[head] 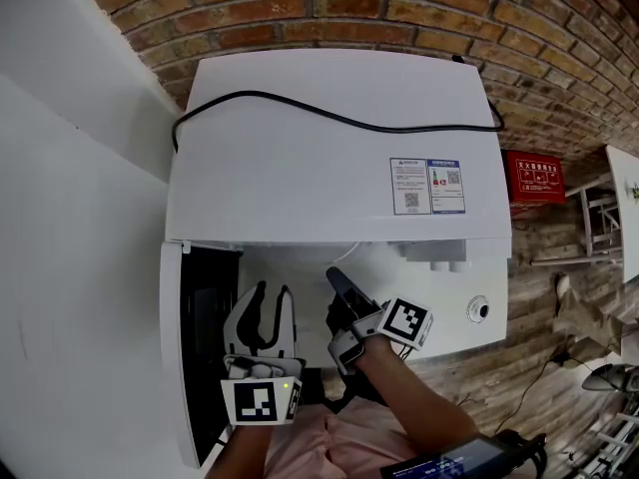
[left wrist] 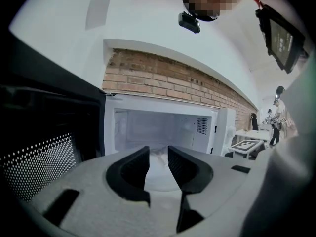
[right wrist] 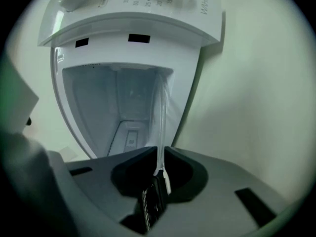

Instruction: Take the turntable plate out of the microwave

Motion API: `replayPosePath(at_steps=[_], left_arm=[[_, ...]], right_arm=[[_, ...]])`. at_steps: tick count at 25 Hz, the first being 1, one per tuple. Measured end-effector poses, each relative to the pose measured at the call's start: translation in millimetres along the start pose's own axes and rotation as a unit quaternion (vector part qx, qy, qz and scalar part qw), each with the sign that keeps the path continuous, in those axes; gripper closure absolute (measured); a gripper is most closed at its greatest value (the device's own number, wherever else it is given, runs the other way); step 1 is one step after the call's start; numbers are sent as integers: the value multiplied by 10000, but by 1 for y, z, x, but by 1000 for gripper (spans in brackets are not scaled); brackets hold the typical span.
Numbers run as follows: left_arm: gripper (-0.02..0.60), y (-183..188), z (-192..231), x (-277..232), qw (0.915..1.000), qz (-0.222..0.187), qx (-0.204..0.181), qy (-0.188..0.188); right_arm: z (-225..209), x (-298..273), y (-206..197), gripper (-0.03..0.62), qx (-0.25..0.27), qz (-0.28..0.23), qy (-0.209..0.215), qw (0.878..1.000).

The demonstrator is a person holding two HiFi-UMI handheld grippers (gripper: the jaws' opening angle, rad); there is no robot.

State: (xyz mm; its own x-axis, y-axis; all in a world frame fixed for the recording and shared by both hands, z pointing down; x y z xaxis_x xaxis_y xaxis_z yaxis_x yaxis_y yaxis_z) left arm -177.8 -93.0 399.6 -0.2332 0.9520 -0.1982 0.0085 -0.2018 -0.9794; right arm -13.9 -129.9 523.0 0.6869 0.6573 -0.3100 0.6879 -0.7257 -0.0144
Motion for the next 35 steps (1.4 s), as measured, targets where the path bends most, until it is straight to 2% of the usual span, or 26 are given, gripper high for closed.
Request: replayPosePath(at_steps=[2,7,9,11,13,16,22,26,27,29,30,35], left_arm=[[459,1,1,1,10000,-12,-8,2],[459,2,4,3,10000,-11,-23,21],[459,2,5,3,10000,-12,-30,28],[459,2,6,4,10000,-2,-39,39],[459,2,7,5,10000,-2,-41,52],[459,1,8,7,10000,-1,-28,73],[459,1,4,7,10000,1,-19,31],[459,1,4,7,10000,-8,-22,27],[459,2,4,6,10000,-10,-26,29],[459,2,5,6,10000,-9,-33,41],[459,2,5,6,10000,-3,-35,51],[459,1,9,6,9999,63,-38,98]], right_arm=[[-2,-4,5,483,52,-46,55,10000],[-3,-27,20,402,209,-90,264,9994],[-4,-34,21,409,276,-63,357,9990],[-2,-36,23,494,451,-72,511,9976],[2,-35,23,549,635,-103,653,9958],[5,-32,18,551,658,-110,882,9939],[0,-14,6,551,665,-111,876,9939],[0,-12,5,549,754,-98,1033,9917],[0,-13,7,544,773,-121,1084,9910],[0,-18,12,463,735,-168,1191,9900],[0,-22,15,449,717,-180,1237,9896],[-5,-39,25,434,575,-189,1267,9901]])
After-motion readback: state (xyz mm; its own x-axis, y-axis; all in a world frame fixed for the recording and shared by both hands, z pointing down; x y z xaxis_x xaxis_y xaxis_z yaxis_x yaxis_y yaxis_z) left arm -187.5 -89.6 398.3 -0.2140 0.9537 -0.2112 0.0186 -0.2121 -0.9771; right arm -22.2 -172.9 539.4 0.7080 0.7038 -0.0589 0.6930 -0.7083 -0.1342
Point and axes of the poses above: the fingertips, and each gripper's own axes: x backward along the fingers, z to its left, y out of its top, the point moved 7 cm from there along x, backward along the fingers, and after that the axes turned 1 degree about z, right-handed, at the moved point
